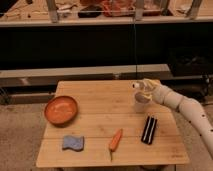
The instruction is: Stand the bottle upright
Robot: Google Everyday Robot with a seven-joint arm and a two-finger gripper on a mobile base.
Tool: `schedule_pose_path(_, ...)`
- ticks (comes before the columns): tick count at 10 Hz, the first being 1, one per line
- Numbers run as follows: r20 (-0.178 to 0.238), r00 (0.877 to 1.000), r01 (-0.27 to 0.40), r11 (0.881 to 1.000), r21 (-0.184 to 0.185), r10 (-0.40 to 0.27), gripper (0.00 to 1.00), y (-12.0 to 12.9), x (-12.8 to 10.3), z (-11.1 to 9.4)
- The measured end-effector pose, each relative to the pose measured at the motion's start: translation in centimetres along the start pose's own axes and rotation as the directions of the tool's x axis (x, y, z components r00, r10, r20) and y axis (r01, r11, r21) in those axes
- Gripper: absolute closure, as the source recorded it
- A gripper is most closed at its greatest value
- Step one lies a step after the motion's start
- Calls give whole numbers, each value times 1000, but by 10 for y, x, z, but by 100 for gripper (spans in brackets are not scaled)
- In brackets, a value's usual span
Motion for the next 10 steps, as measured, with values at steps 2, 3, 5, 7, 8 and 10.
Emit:
schedule_pose_path(2,25,999,26,999,19,-27,99,-3,-8,4)
schedule_pose_path(3,50,998,42,999,32,-44,99,-6,-12,4)
schedule_pose_path(5,96,993,64,997,51,-69,99,-14,-20,9)
schedule_pose_path(7,189,979,72,996,55,-81,99,-23,-36,23)
schedule_pose_path(8,256,964,59,997,45,-69,99,-25,-42,29)
schedule_pose_path(10,432,902,18,1000,2,-17,99,-26,-60,43)
